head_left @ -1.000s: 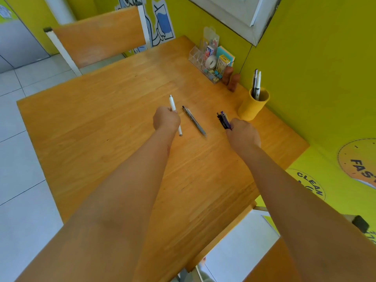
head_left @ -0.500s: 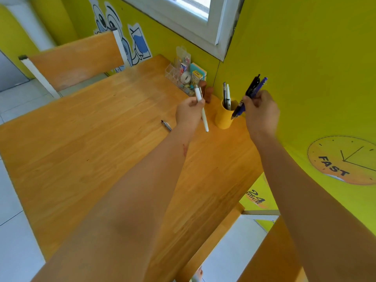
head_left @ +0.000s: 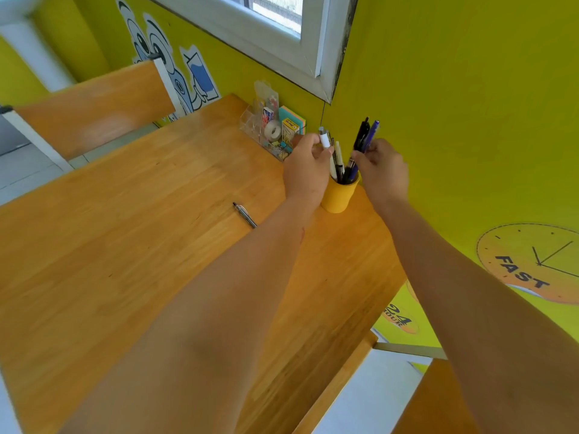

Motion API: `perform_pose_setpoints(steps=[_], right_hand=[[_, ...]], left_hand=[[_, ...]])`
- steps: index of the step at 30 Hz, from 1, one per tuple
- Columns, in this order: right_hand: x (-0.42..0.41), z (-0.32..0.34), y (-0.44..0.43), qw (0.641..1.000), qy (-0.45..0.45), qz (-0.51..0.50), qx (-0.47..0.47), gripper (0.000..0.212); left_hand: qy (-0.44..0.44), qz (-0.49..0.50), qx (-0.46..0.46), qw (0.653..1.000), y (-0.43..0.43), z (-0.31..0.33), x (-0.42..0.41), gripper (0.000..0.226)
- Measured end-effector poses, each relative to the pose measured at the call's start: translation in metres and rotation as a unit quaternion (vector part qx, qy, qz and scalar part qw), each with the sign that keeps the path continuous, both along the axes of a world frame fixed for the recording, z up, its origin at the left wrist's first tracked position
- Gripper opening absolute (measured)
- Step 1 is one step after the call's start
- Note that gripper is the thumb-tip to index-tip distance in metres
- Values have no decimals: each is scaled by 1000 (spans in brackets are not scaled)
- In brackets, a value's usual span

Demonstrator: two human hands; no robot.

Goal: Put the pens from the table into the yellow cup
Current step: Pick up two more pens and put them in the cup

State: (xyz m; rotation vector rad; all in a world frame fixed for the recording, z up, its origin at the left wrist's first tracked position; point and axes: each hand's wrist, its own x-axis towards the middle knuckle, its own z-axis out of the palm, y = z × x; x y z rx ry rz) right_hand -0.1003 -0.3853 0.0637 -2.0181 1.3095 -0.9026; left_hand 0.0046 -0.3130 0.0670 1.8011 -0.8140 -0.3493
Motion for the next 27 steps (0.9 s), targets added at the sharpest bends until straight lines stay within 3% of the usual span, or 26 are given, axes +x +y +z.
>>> perform_pose_setpoints(steps=[11, 17, 22, 27], right_hand=[[7, -21, -8, 968, 245, -5, -47, 46], [-3, -31, 12, 978, 202, -58, 6, 68], [-9, -50, 60, 984, 142, -108, 8, 62], [-2, -68, 106, 981, 193, -13, 32, 53]], left_hand=[[-158, -39, 162, 973, -10, -12, 4, 34], [-151, -28, 199, 968, 29, -39, 8, 47], [-177, 18, 278, 944, 94, -79, 11, 55], [-205, 43, 384, 899, 158, -109, 13, 58]])
